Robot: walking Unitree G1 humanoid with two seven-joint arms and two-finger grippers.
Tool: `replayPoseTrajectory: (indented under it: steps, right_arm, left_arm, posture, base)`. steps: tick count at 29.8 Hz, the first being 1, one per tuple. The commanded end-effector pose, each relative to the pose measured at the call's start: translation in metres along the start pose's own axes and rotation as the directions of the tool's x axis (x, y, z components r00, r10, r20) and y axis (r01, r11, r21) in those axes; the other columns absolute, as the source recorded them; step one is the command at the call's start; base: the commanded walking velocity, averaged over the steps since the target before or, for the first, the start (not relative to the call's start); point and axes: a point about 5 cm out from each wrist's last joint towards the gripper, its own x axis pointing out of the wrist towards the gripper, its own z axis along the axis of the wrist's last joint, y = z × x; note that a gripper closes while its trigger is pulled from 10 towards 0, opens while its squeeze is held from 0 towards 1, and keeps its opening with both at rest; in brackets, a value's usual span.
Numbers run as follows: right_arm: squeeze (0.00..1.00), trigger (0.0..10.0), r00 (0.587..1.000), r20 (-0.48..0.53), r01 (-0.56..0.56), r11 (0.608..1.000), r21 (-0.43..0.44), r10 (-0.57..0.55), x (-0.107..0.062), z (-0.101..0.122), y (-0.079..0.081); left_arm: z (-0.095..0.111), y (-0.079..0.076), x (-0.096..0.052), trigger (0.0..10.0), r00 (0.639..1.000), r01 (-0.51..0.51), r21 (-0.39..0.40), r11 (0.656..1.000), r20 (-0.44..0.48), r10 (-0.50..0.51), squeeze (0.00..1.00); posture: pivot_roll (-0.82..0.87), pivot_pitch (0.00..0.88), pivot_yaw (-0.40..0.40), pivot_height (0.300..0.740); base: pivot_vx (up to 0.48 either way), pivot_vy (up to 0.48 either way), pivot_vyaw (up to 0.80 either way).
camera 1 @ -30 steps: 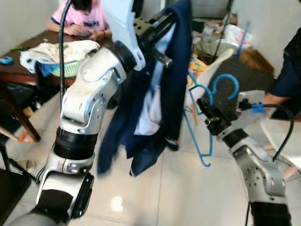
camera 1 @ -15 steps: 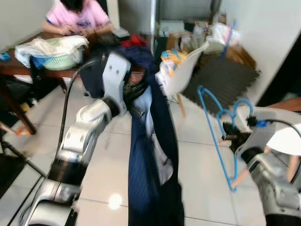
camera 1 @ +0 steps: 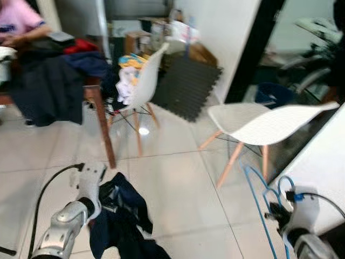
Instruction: Hang hanger
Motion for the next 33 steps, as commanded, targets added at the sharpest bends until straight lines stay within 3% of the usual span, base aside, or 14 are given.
replayPoseTrajectory:
  steps: [1,4,5,6,10,17,19,20,23,25,29,33]
  right_arm:
    - [0.0,10.0,1.0,0.011,0.0,1.0,-0.019,0.001,0.0,0.001,0.001]
    - [0.0,10.0,0.997,-0.066,0.027,1.0,-0.01,-0.027,-0.013,-0.032,-0.005]
    - [0.0,10.0,0.997,-0.066,0.027,1.0,-0.01,-0.027,-0.013,-0.032,-0.005]
    - [0.0,10.0,0.995,-0.094,0.039,0.999,0.004,-0.038,-0.02,-0.047,-0.007]
    - [0.0,10.0,0.993,-0.11,0.055,0.996,0.066,-0.047,-0.028,-0.062,-0.01]
    - [0.0,10.0,0.995,-0.091,0.039,0.991,0.129,-0.027,-0.029,-0.065,-0.011]
    - [0.0,10.0,0.998,-0.069,0.03,0.968,0.249,-0.013,-0.027,-0.068,-0.015]
    - [0.0,10.0,0.998,-0.069,0.03,0.968,0.249,-0.013,-0.027,-0.068,-0.015]
    - [0.0,10.0,0.998,-0.065,0.028,0.956,0.29,-0.009,-0.026,-0.07,-0.017]
    - [0.0,10.0,0.998,-0.065,0.028,0.957,0.289,-0.01,-0.026,-0.071,-0.018]
    - [0.0,10.0,0.998,-0.061,0.028,0.957,0.288,-0.011,-0.025,-0.072,-0.018]
    - [0.0,10.0,0.998,-0.058,0.026,0.955,0.295,-0.009,-0.024,-0.073,-0.02]
  left_arm:
    - [0.005,0.001,0.0,10.0,1.0,-0.004,0.017,1.0,0.026,0.003,0.0]
    - [-0.017,0.018,-0.016,10.0,0.996,-0.093,0.003,0.996,0.004,0.093,0.0]
    - [-0.017,0.018,-0.016,10.0,0.996,-0.093,0.003,0.996,0.004,0.093,0.0]
    - [-0.028,0.03,-0.025,10.0,0.988,-0.156,0.012,0.988,-0.013,0.156,0.0]
    - [-0.044,0.04,-0.037,10.0,0.977,-0.208,-0.009,0.978,-0.039,0.207,0.0]
    - [-0.049,0.032,-0.035,10.0,0.984,-0.171,0.002,0.985,-0.049,0.17,0.0]
    - [-0.055,0.025,-0.033,10.0,0.983,-0.17,-0.012,0.985,-0.074,0.168,0.0]
    - [-0.055,0.025,-0.033,10.0,0.983,-0.17,-0.012,0.985,-0.074,0.168,0.0]
    - [-0.059,0.026,-0.032,10.0,0.974,-0.218,-0.112,0.969,-0.079,0.21,0.0]
    - [-0.06,0.027,-0.032,10.0,0.969,-0.245,-0.218,0.945,-0.076,0.234,0.0]
    - [-0.061,0.024,-0.03,10.0,0.973,-0.23,-0.242,0.943,-0.067,0.22,0.0]
    - [-0.059,0.017,-0.025,10.0,0.988,-0.155,-0.324,0.933,-0.027,0.154,0.0]
  posture:
    - [-0.03,0.101,-0.026,0.74]
    - [-0.04,0.111,-0.03,0.74]
    - [-0.04,0.111,-0.03,0.74]
    - [-0.05,0.115,-0.032,0.74]
    - [-0.05,0.112,-0.034,0.74]
    - [-0.07,0.102,-0.03,0.74]
    - [-0.07,0.097,-0.026,0.74]
    - [-0.07,0.097,-0.026,0.74]
    - [-0.06,0.098,-0.023,0.74]
    - [-0.07,0.099,-0.026,0.74]
    - [-0.07,0.1,-0.027,0.74]
    - [-0.07,0.103,-0.031,0.74]
  base:
    - [0.0,0.0,-0.8]
    - [0.0,0.0,-0.8]
    - [0.0,0.0,-0.8]
    - [0.0,0.0,-0.8]
    - [0.0,0.0,-0.8]
    - [0.0,0.0,-0.8]
    - [0.0,0.0,-0.8]
    - [0.0,0.0,-0.8]
    - [0.0,0.0,-0.8]
    - [0.0,0.0,-0.8]
    - [0.0,0.0,-0.8]
    - [0.0,0.0,-0.8]
